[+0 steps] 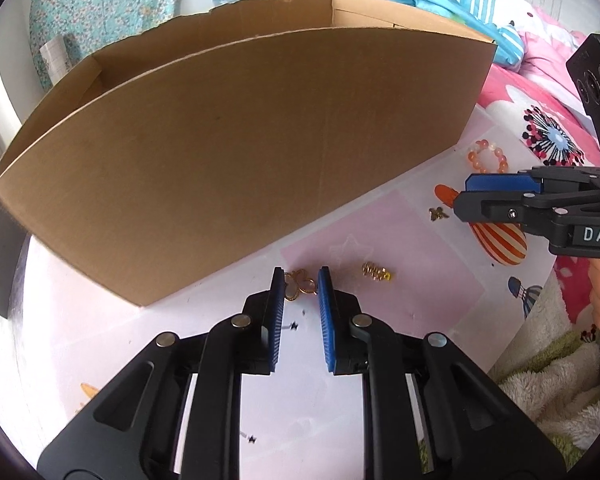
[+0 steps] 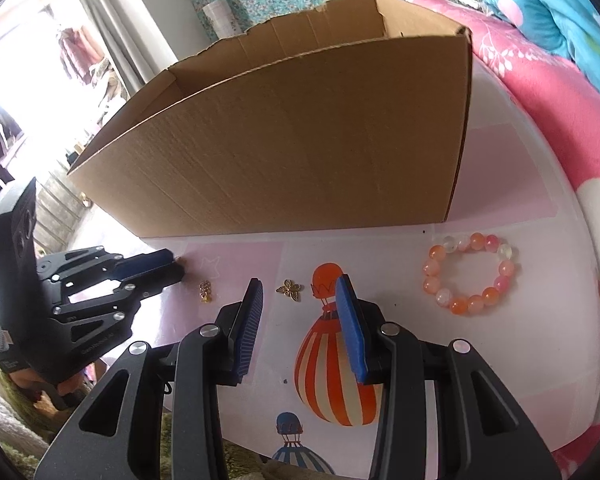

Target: Organize jewelry

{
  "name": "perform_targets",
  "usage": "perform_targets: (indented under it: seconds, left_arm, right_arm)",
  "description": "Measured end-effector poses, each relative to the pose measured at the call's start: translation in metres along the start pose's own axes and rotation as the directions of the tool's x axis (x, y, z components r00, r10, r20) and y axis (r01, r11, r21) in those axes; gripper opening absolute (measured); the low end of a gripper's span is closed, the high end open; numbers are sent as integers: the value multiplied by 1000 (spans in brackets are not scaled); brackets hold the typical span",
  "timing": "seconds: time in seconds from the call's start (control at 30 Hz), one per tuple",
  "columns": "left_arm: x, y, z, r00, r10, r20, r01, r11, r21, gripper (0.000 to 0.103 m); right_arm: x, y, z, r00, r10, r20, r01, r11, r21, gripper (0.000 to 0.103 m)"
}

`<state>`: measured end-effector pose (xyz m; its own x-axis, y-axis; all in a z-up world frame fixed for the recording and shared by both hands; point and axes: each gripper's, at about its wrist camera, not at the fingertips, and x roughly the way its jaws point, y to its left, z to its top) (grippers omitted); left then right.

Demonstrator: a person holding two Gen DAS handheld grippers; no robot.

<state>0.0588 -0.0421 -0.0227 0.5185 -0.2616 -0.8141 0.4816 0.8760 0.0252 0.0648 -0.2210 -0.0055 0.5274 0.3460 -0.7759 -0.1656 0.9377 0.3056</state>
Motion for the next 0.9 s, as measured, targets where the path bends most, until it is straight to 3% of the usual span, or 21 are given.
perform_targets:
  seconds: [0.37, 0.7, 0.9]
  left_arm:
    - [-11, 8, 2, 999, 25, 30, -24, 999, -44, 16]
    - [-15, 10, -3, 999, 13, 42, -11, 998, -55, 16]
    - [-17, 15, -4, 999, 9, 40, -7, 998, -60, 16]
  right_arm:
    - [11, 17, 5, 998, -62, -21, 59, 990, -125, 24]
    - [23, 26, 6, 994, -101, -33, 96, 985, -140, 21]
    - [25, 36, 2, 985, -173, -3, 169, 969, -182, 13]
